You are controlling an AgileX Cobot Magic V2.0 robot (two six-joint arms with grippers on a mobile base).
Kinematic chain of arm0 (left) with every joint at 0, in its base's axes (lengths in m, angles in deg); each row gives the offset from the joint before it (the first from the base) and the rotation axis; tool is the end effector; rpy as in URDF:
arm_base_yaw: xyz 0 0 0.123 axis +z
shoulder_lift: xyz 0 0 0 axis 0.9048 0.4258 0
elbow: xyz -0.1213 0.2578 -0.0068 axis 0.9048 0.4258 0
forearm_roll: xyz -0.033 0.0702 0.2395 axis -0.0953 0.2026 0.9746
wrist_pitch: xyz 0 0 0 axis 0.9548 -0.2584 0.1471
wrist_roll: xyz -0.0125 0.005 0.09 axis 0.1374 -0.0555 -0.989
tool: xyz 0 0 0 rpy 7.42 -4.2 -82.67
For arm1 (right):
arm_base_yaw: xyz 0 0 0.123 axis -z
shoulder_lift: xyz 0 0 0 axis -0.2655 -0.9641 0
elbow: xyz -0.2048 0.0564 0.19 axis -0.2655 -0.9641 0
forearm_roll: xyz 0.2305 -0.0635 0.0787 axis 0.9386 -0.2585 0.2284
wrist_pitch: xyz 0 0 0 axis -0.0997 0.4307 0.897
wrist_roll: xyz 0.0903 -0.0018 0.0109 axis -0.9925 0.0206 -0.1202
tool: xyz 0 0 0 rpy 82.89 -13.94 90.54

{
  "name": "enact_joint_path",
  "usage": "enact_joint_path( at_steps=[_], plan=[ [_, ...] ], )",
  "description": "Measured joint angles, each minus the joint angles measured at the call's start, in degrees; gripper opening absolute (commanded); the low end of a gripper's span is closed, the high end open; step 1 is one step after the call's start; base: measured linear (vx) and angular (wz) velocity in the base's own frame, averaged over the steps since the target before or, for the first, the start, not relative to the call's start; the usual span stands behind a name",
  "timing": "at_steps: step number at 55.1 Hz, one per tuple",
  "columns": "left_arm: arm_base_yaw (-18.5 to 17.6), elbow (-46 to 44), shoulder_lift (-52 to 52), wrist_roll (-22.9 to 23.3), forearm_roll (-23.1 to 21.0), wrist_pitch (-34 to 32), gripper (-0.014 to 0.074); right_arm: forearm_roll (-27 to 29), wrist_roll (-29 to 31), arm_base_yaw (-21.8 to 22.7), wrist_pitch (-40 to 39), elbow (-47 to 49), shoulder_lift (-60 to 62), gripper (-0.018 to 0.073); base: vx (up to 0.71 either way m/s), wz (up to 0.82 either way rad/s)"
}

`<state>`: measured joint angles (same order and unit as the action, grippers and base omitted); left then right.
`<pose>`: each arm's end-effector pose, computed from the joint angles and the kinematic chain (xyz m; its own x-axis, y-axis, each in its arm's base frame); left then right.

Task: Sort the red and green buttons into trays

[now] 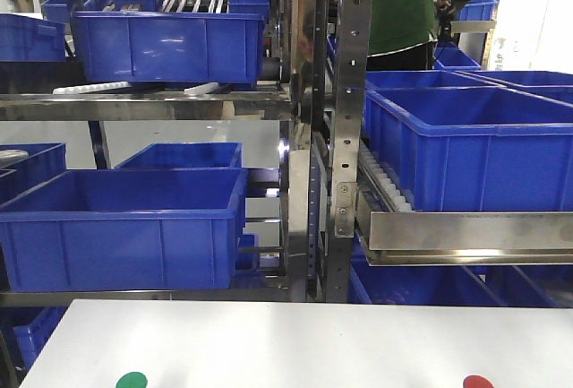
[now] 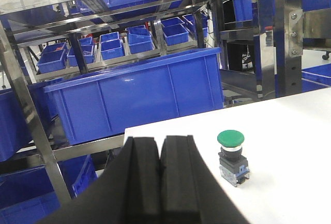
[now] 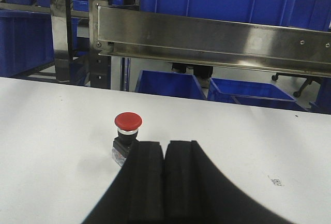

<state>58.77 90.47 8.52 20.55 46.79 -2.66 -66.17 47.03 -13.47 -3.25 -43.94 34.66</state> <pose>0.0566 -0.0049 0.1942 -0.0243 0.1417 -0.9896 0.0987 0.9854 0.1387 0.0559 -0.0016 0.1846 -0.1445 -0.1115 -0.9832 0.0136 0.9933 -0.1147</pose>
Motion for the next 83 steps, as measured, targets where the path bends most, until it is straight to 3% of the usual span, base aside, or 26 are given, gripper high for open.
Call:
enact_joint_path(
  at_steps=[42, 49, 54, 61, 70, 83],
  plan=[
    [0.0, 0.0, 0.0, 0.0, 0.0, -0.3, -0.0006, 0.0, 0.0, 0.0, -1.9, 0.0, 0.0, -0.0008, 0.0, 0.0],
    [0.0, 0.0, 0.0, 0.0, 0.0, -5.5, -0.0006, 0.0, 0.0, 0.0, -7.1, 0.0, 0.0, -0.0008, 0.0, 0.0],
    [0.0, -0.1, 0.0, 0.0, -0.1, -14.3, -0.0006, 0.3, -0.3, 0.0, -15.6, -0.1, 0.0, -0.0008, 0.0, 0.0],
    [0.0, -2.6, 0.3, -0.2, -4.0, -20.2, -0.0006, 2.0, -1.0, 0.0, -20.7, 3.9, -0.8, -0.0008, 0.0, -0.01],
    [0.0, -11.4, 10.7, -5.5, -9.4, -20.2, -0.0006, 2.4, 0.3, 0.0, -21.6, 17.7, -12.4, -0.0008, 0.0, 0.0],
    [0.0, -24.8, 35.0, -9.4, -9.9, -20.6, -0.0006, 2.6, 0.4, 0.0, -23.8, 28.7, -38.3, -0.0008, 0.0, 0.0]
  ],
)
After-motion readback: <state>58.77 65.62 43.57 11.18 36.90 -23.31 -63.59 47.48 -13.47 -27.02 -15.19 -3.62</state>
